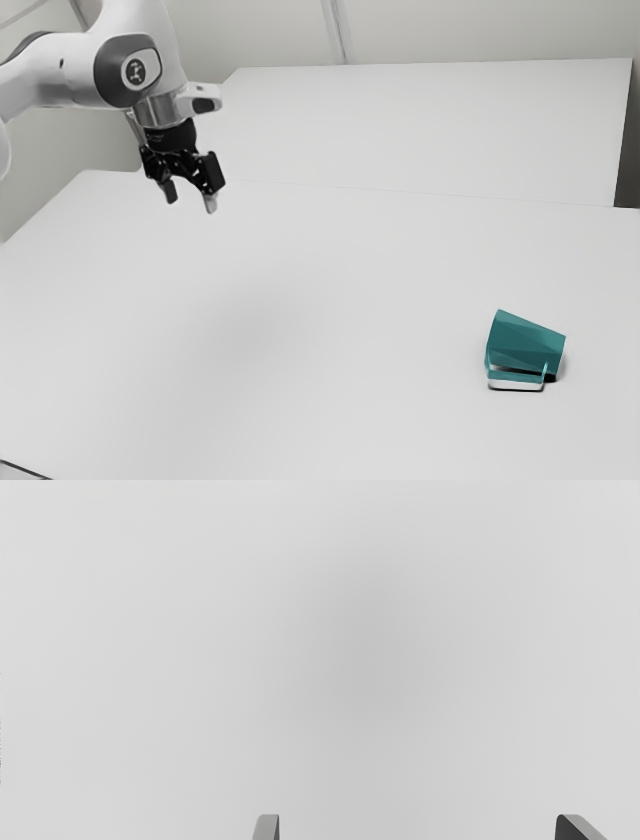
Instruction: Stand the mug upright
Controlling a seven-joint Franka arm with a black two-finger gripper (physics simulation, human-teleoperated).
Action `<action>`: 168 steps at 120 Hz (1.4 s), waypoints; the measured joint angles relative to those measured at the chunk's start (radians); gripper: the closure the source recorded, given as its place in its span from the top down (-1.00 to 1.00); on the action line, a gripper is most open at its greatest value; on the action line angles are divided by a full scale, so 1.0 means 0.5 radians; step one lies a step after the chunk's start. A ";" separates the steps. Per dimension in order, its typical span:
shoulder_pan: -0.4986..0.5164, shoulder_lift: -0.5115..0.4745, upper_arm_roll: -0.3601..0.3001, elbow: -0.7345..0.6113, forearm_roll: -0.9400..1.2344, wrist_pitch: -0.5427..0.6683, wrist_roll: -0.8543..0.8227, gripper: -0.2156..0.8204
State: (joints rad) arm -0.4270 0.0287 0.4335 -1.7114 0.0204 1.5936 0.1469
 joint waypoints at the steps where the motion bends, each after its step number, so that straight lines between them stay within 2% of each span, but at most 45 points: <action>1: 0.001 -0.006 0.000 -0.007 0.000 0.009 0.002 0.58; 20: 0.030 -0.081 0.001 -0.091 -0.013 0.180 0.040 0.58; 30: 0.016 -0.241 -0.011 -0.336 -0.056 0.371 0.056 0.58; 44: -0.227 -0.308 -0.018 -0.513 -0.125 0.666 0.075 0.58; 52: -0.336 -0.264 -0.020 -0.531 -0.157 0.805 0.085 0.58; 74: -0.481 0.073 -0.021 -0.516 -0.367 1.179 0.115 0.58; 88: -0.544 0.221 -0.024 -0.512 -0.524 1.377 0.132 0.58; 136: -0.900 0.336 -0.024 -0.645 -1.117 1.752 0.163 0.58; 168: -1.084 0.435 -0.026 -0.638 -1.393 2.041 0.176 0.57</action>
State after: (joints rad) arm -0.9687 0.2463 0.4205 -2.0304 -0.6760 2.6141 0.2347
